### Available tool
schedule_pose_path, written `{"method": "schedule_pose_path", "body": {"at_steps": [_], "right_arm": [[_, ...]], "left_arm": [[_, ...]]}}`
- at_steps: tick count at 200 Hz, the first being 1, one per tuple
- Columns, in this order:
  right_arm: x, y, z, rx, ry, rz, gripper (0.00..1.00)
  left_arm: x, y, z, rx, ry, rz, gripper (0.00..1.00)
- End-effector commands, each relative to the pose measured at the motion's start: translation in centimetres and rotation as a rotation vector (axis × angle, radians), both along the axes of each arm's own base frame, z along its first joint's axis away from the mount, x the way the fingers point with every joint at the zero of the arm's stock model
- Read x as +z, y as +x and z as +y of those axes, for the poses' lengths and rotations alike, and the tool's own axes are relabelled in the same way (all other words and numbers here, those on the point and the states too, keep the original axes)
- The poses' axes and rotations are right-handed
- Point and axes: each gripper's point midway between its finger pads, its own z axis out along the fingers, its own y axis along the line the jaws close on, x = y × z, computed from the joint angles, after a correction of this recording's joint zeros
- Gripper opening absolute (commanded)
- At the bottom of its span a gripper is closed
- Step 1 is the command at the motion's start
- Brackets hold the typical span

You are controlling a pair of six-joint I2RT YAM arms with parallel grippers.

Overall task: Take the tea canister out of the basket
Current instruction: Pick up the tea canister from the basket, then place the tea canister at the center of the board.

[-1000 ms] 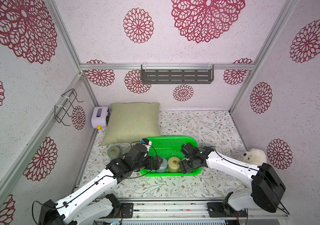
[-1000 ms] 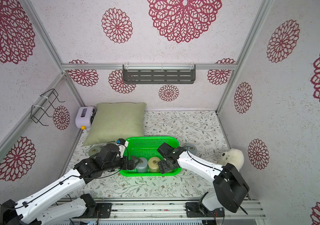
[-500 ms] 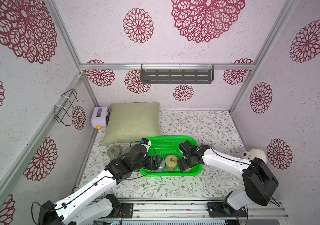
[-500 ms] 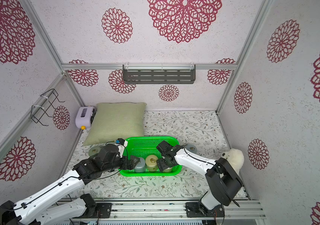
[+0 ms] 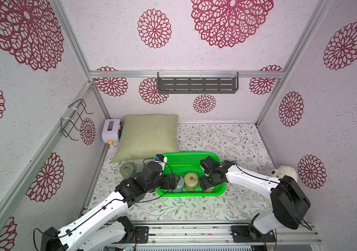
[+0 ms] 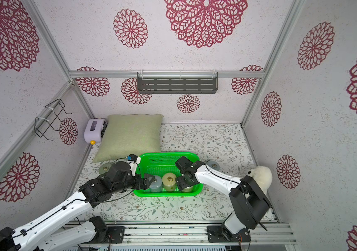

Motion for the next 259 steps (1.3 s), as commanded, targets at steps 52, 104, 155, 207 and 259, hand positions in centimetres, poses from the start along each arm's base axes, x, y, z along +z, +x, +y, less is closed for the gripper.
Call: {"method": "schedule_pose_path", "body": {"at_steps": [52,104,155,207,259], "right_arm": [[7.1,2.2,-2.4,-0.117,0.061,-0.133,0.66],[11.3,3.1,-5.6,-0.220,0.088,-0.209,0.67],[13.8,2.6,-10.5,-0.354,0.060,-0.259,0.68],[12.6,1.2,-13.8,-0.473,0.034,-0.257,0.69],[7.5,0.6,-14.4,-0.550,0.066,-0.191,0.70]], "left_arm": [[0.9,-0.2,-0.2,-0.010,-0.029,-0.048,0.97],[1.3,-0.3,-0.2,-0.014,-0.048,-0.062,0.97],[1.5,-0.6,-0.4,-0.023,-0.065,-0.069,0.97],[2.0,-0.9,-0.3,-0.030,-0.086,-0.089,0.97],[2.2,-1.2,-0.1,-0.028,-0.090,-0.103,0.97]]}}
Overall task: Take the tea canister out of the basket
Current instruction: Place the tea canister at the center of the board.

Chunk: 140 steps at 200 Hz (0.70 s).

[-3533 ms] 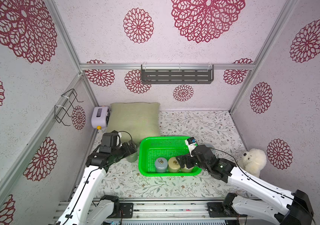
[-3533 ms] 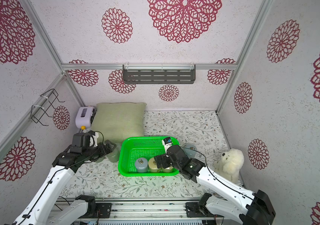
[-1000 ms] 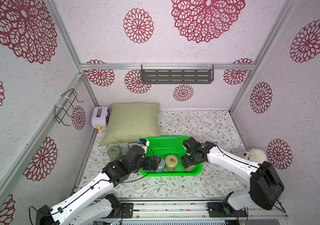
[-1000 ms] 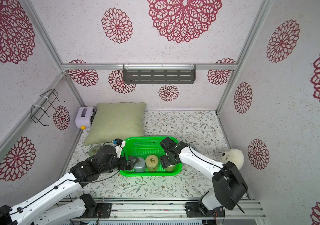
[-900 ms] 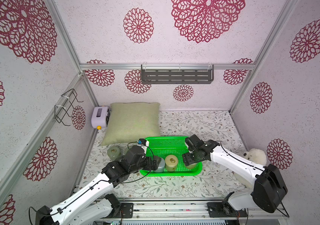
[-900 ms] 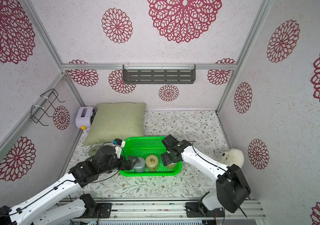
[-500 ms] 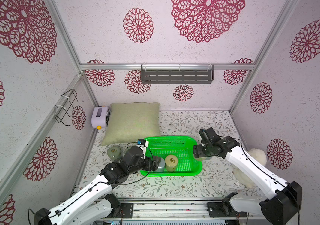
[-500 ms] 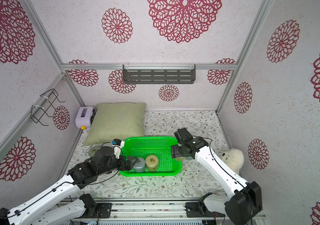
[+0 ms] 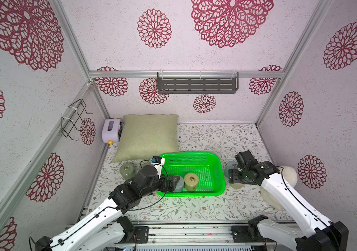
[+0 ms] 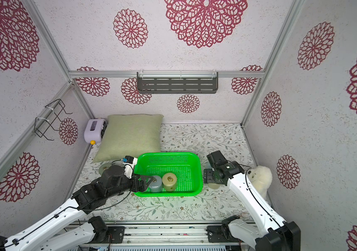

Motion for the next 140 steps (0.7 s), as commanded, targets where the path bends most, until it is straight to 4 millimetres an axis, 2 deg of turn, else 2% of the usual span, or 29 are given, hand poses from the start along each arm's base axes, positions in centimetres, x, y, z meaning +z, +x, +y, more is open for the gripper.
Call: {"method": "schedule_pose_path", "body": {"at_steps": [1,24,57,140], "right_arm": [[0.2,1.5,0.3,-0.062,0.068,-0.088,0.70],[-1.8,1.3,0.5,-0.076,0.091,-0.064,0.70],[-3.4,1.6,0.5,-0.087,0.091,-0.035,0.72],[-6.1,1.8,0.1,-0.098,0.085,0.074,0.73]], "left_arm": [[0.5,-0.2,-0.2,-0.009,-0.014,-0.026,0.97],[0.2,-0.2,0.0,0.002,0.000,-0.028,0.97],[0.0,-0.2,0.0,0.003,0.005,-0.026,0.97],[0.2,-0.4,0.1,0.002,0.003,-0.035,0.97]]}}
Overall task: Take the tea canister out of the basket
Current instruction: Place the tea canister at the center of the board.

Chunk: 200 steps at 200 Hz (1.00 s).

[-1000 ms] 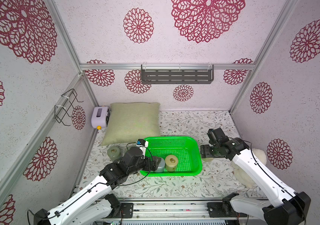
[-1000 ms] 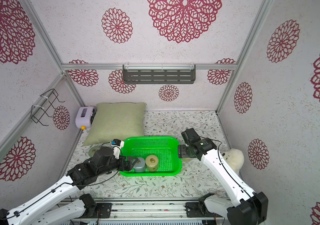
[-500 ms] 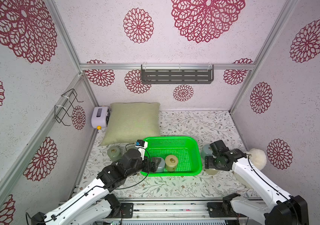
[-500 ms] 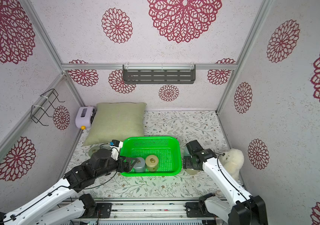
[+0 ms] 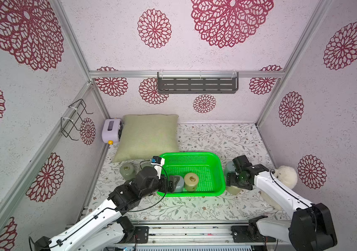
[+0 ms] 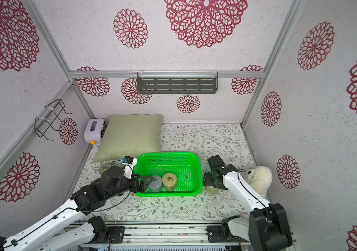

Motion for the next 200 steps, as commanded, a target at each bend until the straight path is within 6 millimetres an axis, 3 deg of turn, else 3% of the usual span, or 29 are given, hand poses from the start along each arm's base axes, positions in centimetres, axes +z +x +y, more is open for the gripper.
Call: {"method": "schedule_pose_path", "body": {"at_steps": [1,65,100,113,163,200], "right_arm": [[0.5,1.1,0.3,0.001,0.023,-0.033,0.73],[-1.4,0.9,0.5,0.012,0.022,0.044,0.74],[-0.7,1.1,0.3,0.004,0.020,0.019,0.89],[-0.1,1.3,0.3,-0.001,0.023,-0.003,0.99],[3.1,1.2,-0.6,-0.008,0.007,-0.089,0.99],[7.2,1.8,-0.6,0.010,0.021,-0.217,0.99]], "left_arm": [[0.0,-0.2,0.0,-0.003,-0.001,-0.018,0.97],[0.2,-0.2,0.3,0.007,0.000,-0.029,0.97],[0.1,-0.1,0.4,0.015,0.007,-0.029,0.97],[0.0,-0.1,0.4,0.016,0.012,-0.026,0.97],[-0.5,0.3,0.6,0.039,0.049,-0.011,0.97],[-1.2,1.1,1.3,0.093,0.120,0.018,0.97]]}}
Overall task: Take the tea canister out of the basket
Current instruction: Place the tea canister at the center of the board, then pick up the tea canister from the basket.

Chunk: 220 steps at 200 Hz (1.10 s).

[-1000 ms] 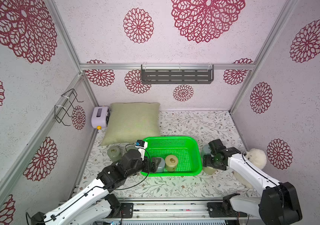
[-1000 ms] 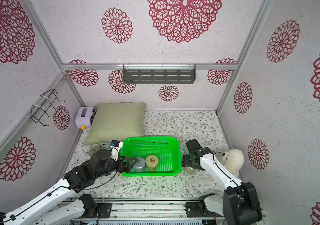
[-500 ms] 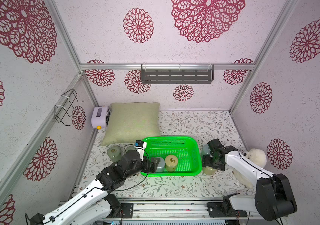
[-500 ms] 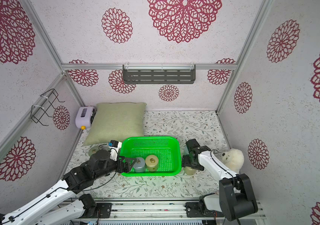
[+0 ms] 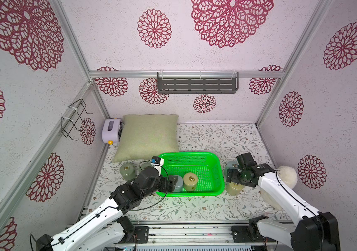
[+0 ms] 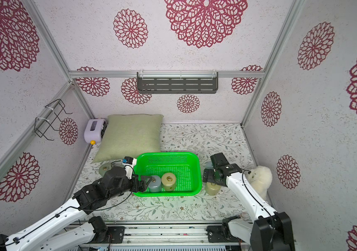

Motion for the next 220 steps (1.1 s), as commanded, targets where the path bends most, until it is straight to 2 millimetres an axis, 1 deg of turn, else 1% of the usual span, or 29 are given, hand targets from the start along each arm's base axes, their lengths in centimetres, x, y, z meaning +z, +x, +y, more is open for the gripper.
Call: {"method": "schedule_pose_path", "body": {"at_steps": [1,17,45,60,66,85,118,128,174,220], "right_arm": [[3.4,0.5,-0.4,0.011,-0.009,-0.098,0.99],[4.9,0.8,0.3,0.047,0.030,-0.159,0.99],[6.6,1.1,2.9,0.133,0.142,-0.254,0.99],[7.0,1.1,4.3,0.179,0.196,-0.298,0.99],[7.0,1.0,4.9,0.200,0.216,-0.311,0.99],[7.3,0.8,6.9,0.266,0.277,-0.350,0.99],[8.7,0.2,10.6,0.360,0.414,-0.455,0.99],[9.0,0.2,11.4,0.382,0.444,-0.485,0.99],[10.0,0.1,13.5,0.448,0.560,-0.593,0.99],[9.1,-0.4,14.3,0.502,0.590,-0.617,0.99]], "left_arm": [[0.3,0.3,0.3,0.031,0.043,0.002,0.97],[0.0,0.7,0.5,0.046,0.066,0.010,0.97],[-0.1,1.2,0.2,0.056,0.105,0.035,0.97],[0.0,1.5,0.0,0.059,0.134,0.049,0.97],[0.3,1.7,0.0,0.062,0.141,0.050,0.97],[0.1,2.2,-0.4,0.057,0.189,0.081,0.97],[-1.2,2.2,-0.8,0.035,0.292,0.172,0.97],[-1.6,2.1,-0.9,0.022,0.321,0.199,0.97],[-3.3,1.5,-1.2,-0.047,0.442,0.315,0.97],[-5.6,0.9,-2.5,-0.142,0.496,0.438,0.97]]}}
